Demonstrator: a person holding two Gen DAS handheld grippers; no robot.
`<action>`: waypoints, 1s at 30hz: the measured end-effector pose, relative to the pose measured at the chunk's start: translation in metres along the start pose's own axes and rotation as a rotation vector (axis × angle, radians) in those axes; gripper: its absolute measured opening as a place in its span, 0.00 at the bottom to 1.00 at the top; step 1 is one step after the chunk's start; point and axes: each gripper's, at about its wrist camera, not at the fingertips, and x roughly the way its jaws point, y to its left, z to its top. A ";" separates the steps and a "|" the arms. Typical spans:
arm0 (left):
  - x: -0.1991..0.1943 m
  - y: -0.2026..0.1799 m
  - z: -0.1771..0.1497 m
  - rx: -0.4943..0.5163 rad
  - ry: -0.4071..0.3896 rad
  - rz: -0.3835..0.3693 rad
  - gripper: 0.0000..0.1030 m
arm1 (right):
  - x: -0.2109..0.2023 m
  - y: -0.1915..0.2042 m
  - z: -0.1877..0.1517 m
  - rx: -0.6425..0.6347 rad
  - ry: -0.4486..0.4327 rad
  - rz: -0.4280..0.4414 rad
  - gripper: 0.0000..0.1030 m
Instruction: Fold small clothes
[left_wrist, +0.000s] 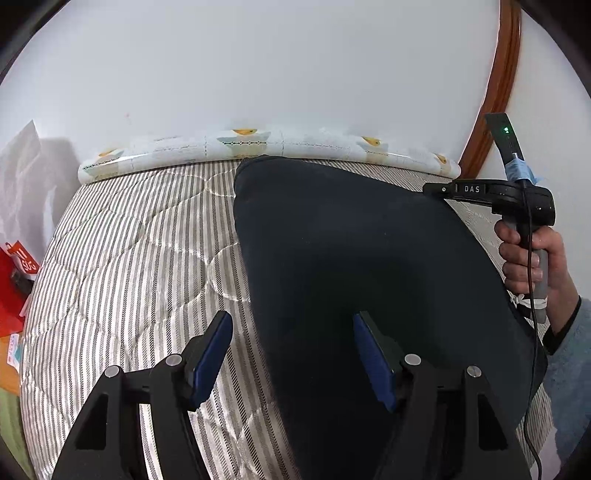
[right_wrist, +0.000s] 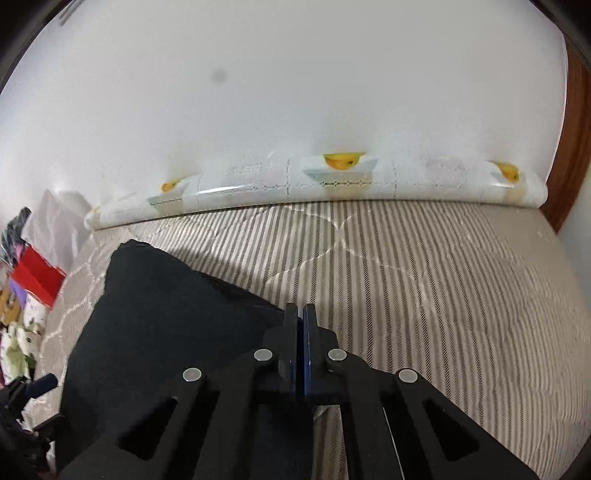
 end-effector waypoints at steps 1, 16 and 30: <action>-0.001 0.000 -0.001 -0.001 0.003 -0.001 0.64 | -0.004 -0.001 -0.002 0.012 -0.001 0.000 0.02; -0.043 -0.001 -0.046 -0.042 -0.012 -0.016 0.64 | -0.118 -0.020 -0.118 0.045 0.002 0.064 0.46; -0.073 -0.013 -0.096 -0.088 -0.004 -0.002 0.64 | -0.143 -0.036 -0.189 0.174 -0.098 0.225 0.04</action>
